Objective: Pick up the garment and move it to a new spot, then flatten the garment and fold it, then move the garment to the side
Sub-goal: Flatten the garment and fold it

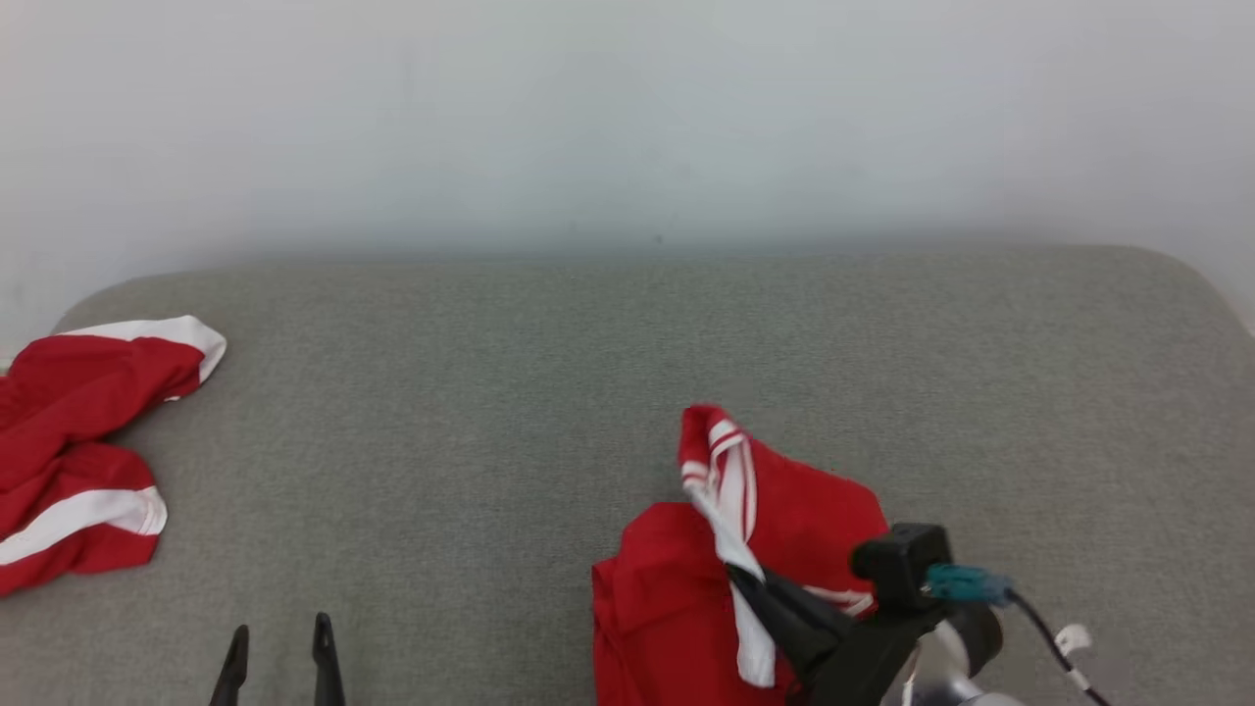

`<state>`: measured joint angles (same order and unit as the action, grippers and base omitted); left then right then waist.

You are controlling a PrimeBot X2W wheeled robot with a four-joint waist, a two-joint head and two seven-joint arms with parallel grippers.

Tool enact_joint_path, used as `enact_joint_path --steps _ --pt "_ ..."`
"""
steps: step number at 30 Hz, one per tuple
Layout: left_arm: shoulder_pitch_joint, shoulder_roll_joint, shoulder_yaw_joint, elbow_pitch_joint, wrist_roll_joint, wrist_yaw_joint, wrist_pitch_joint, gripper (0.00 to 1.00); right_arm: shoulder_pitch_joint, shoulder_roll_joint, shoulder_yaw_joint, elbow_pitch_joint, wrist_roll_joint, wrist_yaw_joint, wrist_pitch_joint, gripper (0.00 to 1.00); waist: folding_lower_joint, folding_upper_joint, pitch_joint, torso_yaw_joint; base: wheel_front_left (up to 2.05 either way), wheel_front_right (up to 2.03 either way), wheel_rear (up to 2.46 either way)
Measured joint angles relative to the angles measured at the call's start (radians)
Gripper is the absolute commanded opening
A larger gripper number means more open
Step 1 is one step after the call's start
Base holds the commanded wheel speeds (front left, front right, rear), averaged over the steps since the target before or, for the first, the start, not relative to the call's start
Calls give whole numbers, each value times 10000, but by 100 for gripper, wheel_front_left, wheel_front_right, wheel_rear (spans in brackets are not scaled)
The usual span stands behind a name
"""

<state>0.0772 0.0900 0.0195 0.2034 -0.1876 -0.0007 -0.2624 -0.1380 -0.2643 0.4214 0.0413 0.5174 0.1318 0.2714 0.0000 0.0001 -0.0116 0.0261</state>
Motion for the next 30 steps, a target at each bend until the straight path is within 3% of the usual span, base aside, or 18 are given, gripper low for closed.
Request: enact_joint_path --steps 11,16,17,18,24,30 --pt "-476 -165 -121 462 109 -261 0 100 -769 1369 543 3093 -178 0 -984 0 0 0 200 587 0 0 0" --pt "-646 -228 -196 568 151 -268 0 100 -1094 1672 886 4226 -105 0 -1618 0 0 0 280 685 0 0 0" --pt "-661 -244 -198 596 150 -270 0 100 -1168 1693 924 4330 12 0 -1837 40 0 0 284 689 0 0 0" --pt "-682 -255 -176 633 150 -299 0 100 -1240 1714 978 4431 155 0 -2006 100 0 0 280 683 0 0 0" --pt "-652 -274 17 654 163 -330 0 100 -1551 1290 1325 4123 755 0 -3375 100 0 0 176 517 0 0 0" --pt "-467 -280 263 564 163 -334 0 100 -1527 230 334 3381 957 0 -4569 100 0 0 45 216 0 0 0"
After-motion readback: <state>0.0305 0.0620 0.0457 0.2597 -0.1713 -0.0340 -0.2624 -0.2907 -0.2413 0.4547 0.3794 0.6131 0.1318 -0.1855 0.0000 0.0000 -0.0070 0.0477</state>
